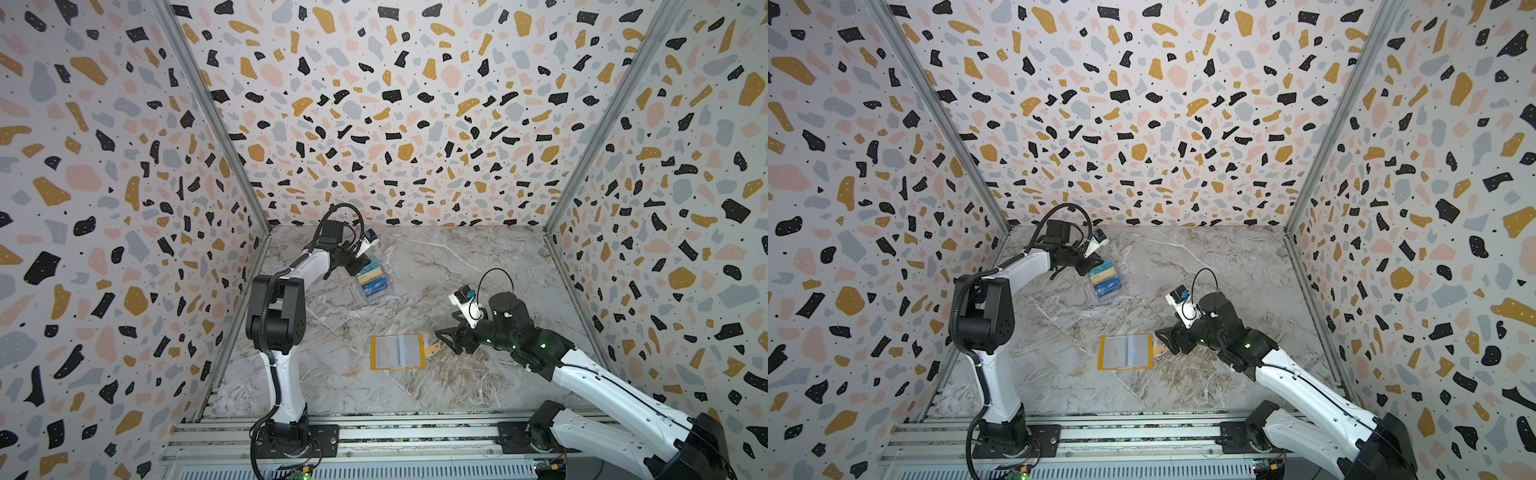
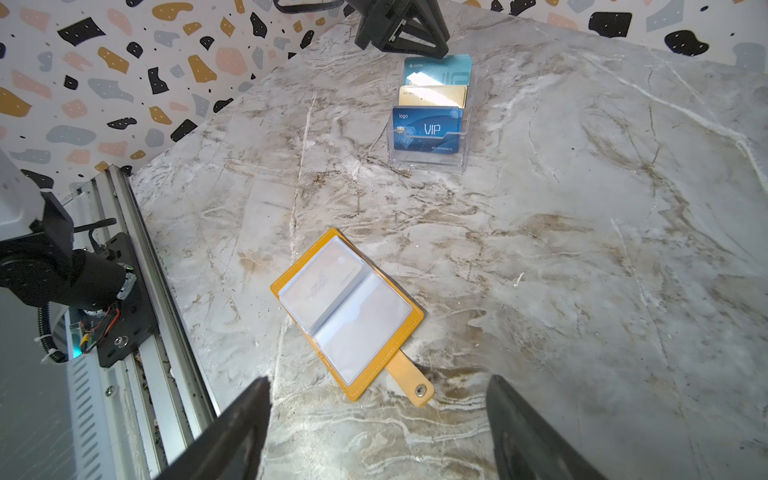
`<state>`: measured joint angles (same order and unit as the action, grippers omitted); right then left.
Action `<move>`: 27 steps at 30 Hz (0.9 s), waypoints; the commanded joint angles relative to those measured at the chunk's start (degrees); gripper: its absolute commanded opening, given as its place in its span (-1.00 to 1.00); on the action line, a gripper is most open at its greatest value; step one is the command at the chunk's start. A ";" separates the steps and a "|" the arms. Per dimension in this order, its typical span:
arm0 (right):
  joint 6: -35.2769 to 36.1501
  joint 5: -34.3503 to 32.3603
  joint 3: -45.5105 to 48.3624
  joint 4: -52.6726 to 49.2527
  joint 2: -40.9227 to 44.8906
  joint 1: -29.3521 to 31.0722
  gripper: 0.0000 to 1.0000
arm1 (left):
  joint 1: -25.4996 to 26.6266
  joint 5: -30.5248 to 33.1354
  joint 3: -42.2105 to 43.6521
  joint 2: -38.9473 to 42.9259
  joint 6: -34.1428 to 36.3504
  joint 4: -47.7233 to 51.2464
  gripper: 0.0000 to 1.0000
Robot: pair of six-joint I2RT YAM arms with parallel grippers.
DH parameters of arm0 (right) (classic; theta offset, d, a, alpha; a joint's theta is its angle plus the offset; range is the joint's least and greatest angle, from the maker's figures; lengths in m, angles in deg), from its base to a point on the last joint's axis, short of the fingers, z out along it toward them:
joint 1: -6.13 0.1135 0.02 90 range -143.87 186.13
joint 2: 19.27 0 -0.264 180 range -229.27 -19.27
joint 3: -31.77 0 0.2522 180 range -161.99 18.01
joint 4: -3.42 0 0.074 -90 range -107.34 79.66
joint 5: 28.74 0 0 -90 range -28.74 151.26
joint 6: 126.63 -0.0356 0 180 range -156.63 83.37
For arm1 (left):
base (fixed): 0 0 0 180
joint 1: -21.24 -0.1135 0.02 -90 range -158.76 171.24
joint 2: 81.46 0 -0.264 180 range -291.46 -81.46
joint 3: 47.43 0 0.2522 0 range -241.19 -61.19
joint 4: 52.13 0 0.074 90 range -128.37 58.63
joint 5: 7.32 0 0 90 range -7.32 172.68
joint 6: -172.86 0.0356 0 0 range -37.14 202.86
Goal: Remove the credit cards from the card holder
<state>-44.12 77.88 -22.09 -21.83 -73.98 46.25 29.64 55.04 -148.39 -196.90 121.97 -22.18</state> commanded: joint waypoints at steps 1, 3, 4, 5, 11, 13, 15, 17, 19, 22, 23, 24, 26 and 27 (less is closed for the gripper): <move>-0.34 -0.27 -0.11 0.58 0.93 -0.09 0.64 | -0.17 2.12 1.04 3.68 -2.46 -2.37 -0.43; -0.34 -0.36 -0.20 0.44 0.93 -0.13 0.63 | -0.19 3.03 1.86 5.63 -3.38 -2.80 -0.39; -0.41 -0.28 -0.16 0.52 0.93 -0.14 0.63 | -0.08 3.46 2.42 6.83 -4.04 -3.16 -0.37; -0.42 -0.25 -0.16 0.51 0.86 -0.20 0.63 | 0.01 4.15 2.79 7.81 -4.79 -3.44 -0.35; -0.34 -1.08 -0.83 -0.23 -0.44 -0.30 0.63 | 1.49 12.33 4.00 12.71 -21.07 -4.71 -0.31; -0.25 -1.62 -1.24 -0.48 -0.91 -0.39 0.63 | 2.08 14.15 7.01 15.49 -27.29 -6.87 -0.30; -0.65 -1.88 -1.64 -0.64 -1.42 -0.40 0.63 | 2.47 14.65 11.50 18.97 -33.38 -9.90 -0.30; -1.24 -2.56 -2.12 -1.14 -2.18 -0.42 0.64 | 2.63 13.96 16.12 22.30 -38.66 -11.93 -0.30; -2.00 -4.07 -2.98 -2.72 -3.47 -0.35 0.62 | 2.89 12.92 20.47 25.55 -43.21 -12.98 -0.29; -2.42 -5.77 -4.07 -4.96 -5.60 -0.25 0.62 | 3.40 10.48 26.86 29.95 -49.70 -13.62 -0.29; -2.58 -5.98 -4.20 -5.12 -6.15 -0.19 0.62 | 3.94 10.48 28.98 31.46 -51.08 -13.69 -0.29; -2.82 -6.07 -4.29 -5.14 -6.65 -0.06 0.62 | 4.88 10.50 30.90 32.95 -51.87 -13.72 -0.29; -3.46 -6.24 -4.31 -4.73 -7.40 0.04 0.62 | 6.82 10.46 34.15 35.23 -53.51 -13.40 -0.29; -3.85 -6.23 -4.32 -4.34 -7.80 0.17 0.62 | 7.95 10.18 35.58 36.14 -54.48 -13.16 -0.29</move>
<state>-46.52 73.01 -24.16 -25.08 -81.57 46.07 35.08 66.67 -115.38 -163.55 73.84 -33.37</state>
